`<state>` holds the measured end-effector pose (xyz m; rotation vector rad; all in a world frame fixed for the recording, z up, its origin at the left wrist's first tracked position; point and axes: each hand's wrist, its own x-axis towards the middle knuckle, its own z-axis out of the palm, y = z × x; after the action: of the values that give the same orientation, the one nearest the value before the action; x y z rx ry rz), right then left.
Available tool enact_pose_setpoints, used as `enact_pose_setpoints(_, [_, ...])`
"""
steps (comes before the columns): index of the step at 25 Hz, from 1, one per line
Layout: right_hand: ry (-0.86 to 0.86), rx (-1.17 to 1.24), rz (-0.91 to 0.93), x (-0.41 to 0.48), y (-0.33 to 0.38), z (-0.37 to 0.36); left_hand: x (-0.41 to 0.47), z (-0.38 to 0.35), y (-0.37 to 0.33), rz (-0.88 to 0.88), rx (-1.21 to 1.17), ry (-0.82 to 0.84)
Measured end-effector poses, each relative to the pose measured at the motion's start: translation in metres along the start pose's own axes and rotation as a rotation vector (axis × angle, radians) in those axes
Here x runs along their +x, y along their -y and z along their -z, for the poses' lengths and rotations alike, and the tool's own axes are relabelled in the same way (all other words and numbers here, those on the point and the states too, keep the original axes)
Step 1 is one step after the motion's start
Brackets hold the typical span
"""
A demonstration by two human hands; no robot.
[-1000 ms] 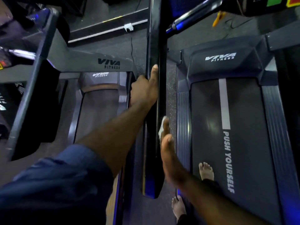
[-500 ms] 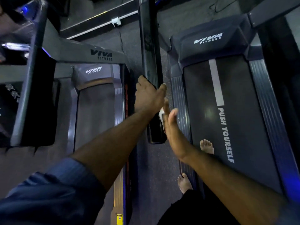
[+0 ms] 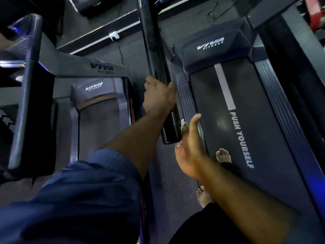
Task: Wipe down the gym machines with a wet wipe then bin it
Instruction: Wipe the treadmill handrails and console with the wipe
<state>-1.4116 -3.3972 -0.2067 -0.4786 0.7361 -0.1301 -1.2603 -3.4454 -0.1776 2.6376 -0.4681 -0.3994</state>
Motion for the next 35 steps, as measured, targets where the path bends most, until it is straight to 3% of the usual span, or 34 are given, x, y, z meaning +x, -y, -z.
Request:
enact_pose_setpoints(2, [-0.040,0.264,-0.048,0.006,0.006,0.002,-0.002,0.001,-0.001,0.005,0.011,0.003])
enact_pose_setpoints(4, [-0.087,0.373,-0.070,-0.006,0.010,0.004,-0.003,0.001,-0.001,0.001,0.009,0.003])
enact_pose_setpoints(11, [-0.129,0.370,-0.334,0.047,0.031,0.015,0.005,-0.003,0.004,-0.021,-0.009,0.004])
enact_pose_setpoints(17, [-0.036,0.175,-0.485,0.029,0.041,0.018,0.005,-0.003,0.003,-0.001,-0.016,-0.002])
enact_pose_setpoints(20, [-0.114,0.078,-0.426,0.072,0.078,0.018,0.007,-0.006,0.005,0.003,-0.012,-0.002])
enact_pose_setpoints(24, [-0.031,-0.305,-0.396,0.082,0.100,0.020,0.008,-0.003,-0.001,0.042,0.012,-0.010])
enact_pose_setpoints(27, [0.020,-0.335,-0.448,0.104,0.114,0.023,0.008,-0.004,-0.002,0.050,0.022,0.003])
enact_pose_setpoints(31, [0.078,-0.248,-0.307,0.177,0.164,0.011,0.011,-0.002,0.002,0.080,0.015,0.057])
enact_pose_setpoints(35, [0.140,-0.464,-0.453,0.162,0.164,-0.004,0.026,0.008,-0.004,0.116,0.029,0.136])
